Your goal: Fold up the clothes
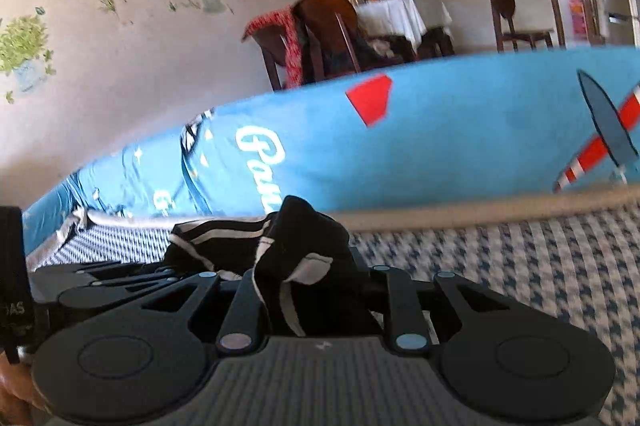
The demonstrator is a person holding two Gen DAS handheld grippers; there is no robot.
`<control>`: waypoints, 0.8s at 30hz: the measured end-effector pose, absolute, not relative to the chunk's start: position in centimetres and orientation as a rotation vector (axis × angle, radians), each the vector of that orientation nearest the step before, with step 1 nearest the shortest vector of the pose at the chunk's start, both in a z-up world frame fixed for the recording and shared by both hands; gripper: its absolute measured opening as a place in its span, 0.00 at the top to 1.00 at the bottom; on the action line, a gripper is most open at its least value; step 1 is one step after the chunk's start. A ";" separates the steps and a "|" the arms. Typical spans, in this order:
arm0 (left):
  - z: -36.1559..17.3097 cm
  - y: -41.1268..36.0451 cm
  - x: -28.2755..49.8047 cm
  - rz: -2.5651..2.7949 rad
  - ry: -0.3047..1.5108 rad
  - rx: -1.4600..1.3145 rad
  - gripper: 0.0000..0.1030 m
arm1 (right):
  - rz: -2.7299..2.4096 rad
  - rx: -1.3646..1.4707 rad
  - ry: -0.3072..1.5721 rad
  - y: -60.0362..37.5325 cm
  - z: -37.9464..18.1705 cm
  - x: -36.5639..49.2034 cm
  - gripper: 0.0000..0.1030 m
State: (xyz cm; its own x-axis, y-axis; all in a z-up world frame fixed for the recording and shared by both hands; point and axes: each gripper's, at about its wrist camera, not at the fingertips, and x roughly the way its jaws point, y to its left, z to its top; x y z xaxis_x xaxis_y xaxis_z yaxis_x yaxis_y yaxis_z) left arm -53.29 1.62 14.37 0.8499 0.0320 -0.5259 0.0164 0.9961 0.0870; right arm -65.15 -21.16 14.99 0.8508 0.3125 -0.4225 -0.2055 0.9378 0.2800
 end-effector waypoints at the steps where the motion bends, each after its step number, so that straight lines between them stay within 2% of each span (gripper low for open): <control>1: 14.6 1.7 -53.1 0.024 0.543 0.091 0.84 | 0.280 0.228 0.469 -20.9 15.3 -64.7 0.80; 5: 15.0 2.2 -52.5 0.083 0.513 0.092 0.84 | 0.293 0.219 0.430 -19.7 16.2 -63.4 0.80; 9: 14.1 3.5 -51.2 0.224 0.542 0.105 0.75 | 0.300 0.207 0.402 -18.7 16.5 -62.0 0.78; 10: 13.6 4.0 -50.8 0.261 0.567 0.095 0.74 | 0.289 0.190 0.401 -18.3 16.4 -61.6 0.75; 11: 13.3 4.8 -50.5 0.294 0.597 0.072 0.71 | 0.277 0.171 0.400 -17.8 16.2 -61.3 0.66; 12: 13.1 5.4 -50.3 0.318 0.613 0.050 0.66 | 0.263 0.158 0.398 -17.6 16.1 -61.2 0.54; 15: 12.9 7.1 -50.2 0.375 0.633 -0.008 0.49 | 0.240 0.162 0.390 -18.0 15.9 -61.2 0.38; 17: 13.2 7.4 -50.4 0.364 0.633 -0.038 0.42 | 0.247 0.189 0.407 -18.8 15.7 -61.1 0.32; 21: 13.5 6.2 -51.4 0.305 0.612 -0.008 0.30 | 0.197 0.189 0.455 -20.4 15.2 -61.5 0.32; 24: 13.7 4.8 -52.0 0.252 0.616 0.019 0.28 | 0.153 0.214 0.493 -21.5 14.9 -62.1 0.32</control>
